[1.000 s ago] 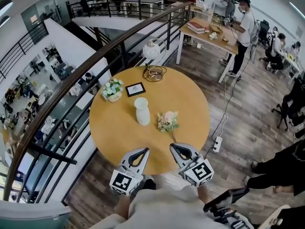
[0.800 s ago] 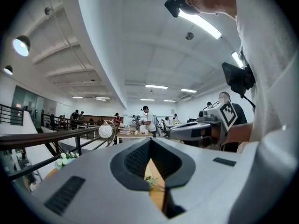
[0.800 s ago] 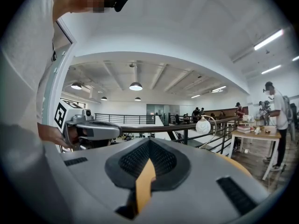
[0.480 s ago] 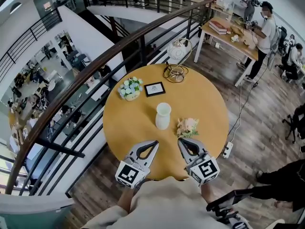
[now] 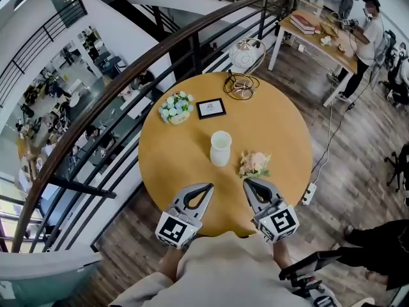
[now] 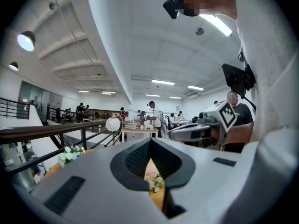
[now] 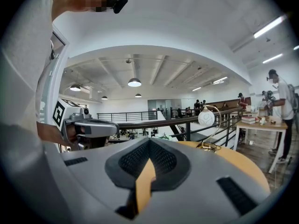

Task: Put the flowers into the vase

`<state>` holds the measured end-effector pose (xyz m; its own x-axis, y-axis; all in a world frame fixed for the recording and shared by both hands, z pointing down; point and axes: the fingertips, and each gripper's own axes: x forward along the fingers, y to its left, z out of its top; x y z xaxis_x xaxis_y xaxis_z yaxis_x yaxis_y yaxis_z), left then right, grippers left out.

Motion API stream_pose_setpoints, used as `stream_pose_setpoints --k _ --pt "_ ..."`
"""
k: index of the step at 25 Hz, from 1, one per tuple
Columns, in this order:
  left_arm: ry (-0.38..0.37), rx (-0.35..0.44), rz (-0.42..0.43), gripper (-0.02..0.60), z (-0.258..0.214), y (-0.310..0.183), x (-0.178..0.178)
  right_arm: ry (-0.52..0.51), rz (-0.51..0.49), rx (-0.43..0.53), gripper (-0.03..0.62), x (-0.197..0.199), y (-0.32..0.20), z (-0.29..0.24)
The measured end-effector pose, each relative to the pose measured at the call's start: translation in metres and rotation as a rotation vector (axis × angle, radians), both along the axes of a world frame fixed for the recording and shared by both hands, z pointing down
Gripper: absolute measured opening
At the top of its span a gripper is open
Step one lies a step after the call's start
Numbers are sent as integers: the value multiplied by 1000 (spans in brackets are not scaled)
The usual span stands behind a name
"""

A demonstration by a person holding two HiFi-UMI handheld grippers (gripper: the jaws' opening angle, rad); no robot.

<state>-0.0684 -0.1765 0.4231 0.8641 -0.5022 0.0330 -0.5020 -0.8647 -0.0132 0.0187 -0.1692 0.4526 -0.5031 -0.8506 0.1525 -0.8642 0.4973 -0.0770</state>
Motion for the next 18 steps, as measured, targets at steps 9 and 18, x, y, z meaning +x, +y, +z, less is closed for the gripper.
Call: stream_pose_setpoints --k 9,18 --pt "-88 -145 -21 6 25 10 -7 -11 16 -98 9 11 16 14" --pt "-140 -272 17 6 88 0 9 -6 64 -268 9 36 21 79"
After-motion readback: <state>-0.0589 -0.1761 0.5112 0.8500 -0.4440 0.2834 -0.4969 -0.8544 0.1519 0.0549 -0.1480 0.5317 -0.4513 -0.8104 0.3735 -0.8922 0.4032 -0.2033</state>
